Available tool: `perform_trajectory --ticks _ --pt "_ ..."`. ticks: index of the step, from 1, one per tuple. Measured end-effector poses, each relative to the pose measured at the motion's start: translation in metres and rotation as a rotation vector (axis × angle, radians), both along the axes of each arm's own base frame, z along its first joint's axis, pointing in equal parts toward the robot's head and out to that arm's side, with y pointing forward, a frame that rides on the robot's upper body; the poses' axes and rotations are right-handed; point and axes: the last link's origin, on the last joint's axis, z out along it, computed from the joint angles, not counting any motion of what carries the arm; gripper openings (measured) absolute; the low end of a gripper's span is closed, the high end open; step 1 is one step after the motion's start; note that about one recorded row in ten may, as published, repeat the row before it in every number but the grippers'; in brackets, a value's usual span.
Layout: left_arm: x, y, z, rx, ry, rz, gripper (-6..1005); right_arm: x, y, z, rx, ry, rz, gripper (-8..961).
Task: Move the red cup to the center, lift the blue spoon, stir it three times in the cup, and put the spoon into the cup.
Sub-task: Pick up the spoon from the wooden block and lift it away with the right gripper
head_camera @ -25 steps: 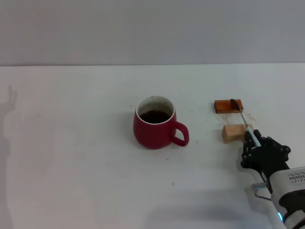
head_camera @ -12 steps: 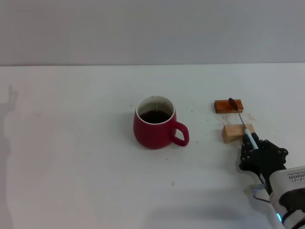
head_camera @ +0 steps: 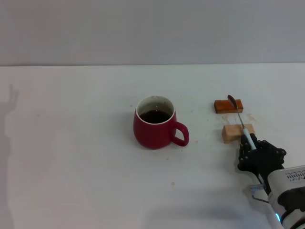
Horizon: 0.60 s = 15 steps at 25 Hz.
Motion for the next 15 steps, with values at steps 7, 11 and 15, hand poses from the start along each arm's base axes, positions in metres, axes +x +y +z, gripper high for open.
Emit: perform_trajectory --ticks 7,11,15 --pt "0.0 0.0001 0.0003 0.0 0.0 0.0 861 -0.0023 -0.0017 -0.0005 0.0 -0.002 0.014 135" --pt "0.0 0.0002 0.0005 0.001 0.001 -0.001 861 -0.0044 -0.0026 0.0006 0.006 -0.013 0.039 136" --pt "-0.0001 0.0002 0.0006 0.001 0.001 0.0 861 -0.006 -0.0026 0.0037 0.027 -0.015 0.055 136"
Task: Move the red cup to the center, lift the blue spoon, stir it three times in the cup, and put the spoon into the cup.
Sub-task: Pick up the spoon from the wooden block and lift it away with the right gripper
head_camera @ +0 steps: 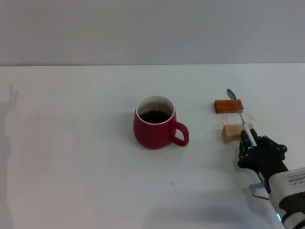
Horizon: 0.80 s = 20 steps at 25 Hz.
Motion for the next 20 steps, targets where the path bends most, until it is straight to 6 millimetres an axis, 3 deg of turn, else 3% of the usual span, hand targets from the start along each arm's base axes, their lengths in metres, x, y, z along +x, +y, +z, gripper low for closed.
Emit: perform_trajectory --ticks 10,20 --pt "0.0 0.0 -0.001 -0.003 -0.002 0.003 861 -0.021 -0.003 0.013 0.081 -0.002 0.065 139" --pt "0.0 0.0 -0.002 -0.006 -0.004 0.004 861 -0.048 -0.003 0.038 0.141 -0.003 0.098 141"
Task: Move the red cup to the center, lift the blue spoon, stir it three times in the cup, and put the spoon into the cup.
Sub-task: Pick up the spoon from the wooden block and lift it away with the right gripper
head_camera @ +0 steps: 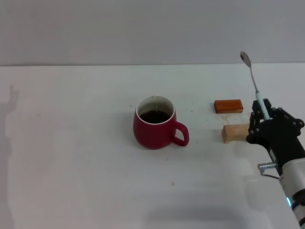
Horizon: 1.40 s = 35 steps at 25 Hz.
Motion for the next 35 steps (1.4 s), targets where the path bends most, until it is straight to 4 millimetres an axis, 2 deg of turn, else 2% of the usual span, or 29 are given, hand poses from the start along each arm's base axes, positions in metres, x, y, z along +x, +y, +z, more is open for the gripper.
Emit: perform_trajectory --ticks 9,17,24,35 --pt "-0.001 -0.001 0.0 0.0 0.0 0.002 861 -0.016 -0.001 0.01 0.013 -0.002 0.009 143" --pt "-0.001 -0.002 0.0 0.001 0.0 0.004 861 -0.01 -0.003 0.015 0.047 0.008 -0.001 145" --pt "-0.002 -0.002 -0.001 -0.001 -0.003 0.006 861 -0.004 -0.007 0.024 0.066 0.108 0.056 147" --pt "-0.002 -0.003 -0.001 -0.001 -0.003 0.007 861 0.009 -0.017 0.036 -0.036 0.258 0.206 150"
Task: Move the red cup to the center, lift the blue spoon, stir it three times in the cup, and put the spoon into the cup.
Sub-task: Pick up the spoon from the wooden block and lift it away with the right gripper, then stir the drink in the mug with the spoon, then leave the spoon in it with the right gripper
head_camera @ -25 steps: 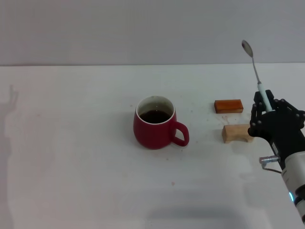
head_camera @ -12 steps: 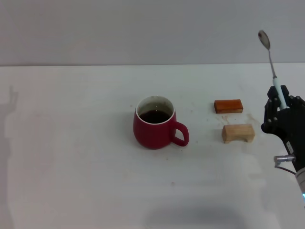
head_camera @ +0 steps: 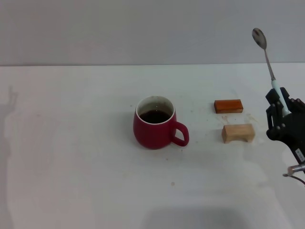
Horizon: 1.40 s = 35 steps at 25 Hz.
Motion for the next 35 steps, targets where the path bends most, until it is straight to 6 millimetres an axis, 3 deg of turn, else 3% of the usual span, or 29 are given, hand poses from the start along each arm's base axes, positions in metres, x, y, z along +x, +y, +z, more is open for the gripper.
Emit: perform_trajectory --ticks 13,28,35 --pt "0.001 0.0 -0.002 -0.002 -0.004 -0.002 861 0.002 0.003 0.021 -0.041 -0.027 0.08 153" --pt "0.002 0.0 -0.003 -0.002 -0.007 -0.002 861 -0.003 0.001 0.022 -0.191 -0.041 0.254 156" --pt "0.001 0.0 -0.003 -0.002 -0.007 -0.001 861 -0.008 0.007 0.022 -0.252 -0.052 0.255 158"
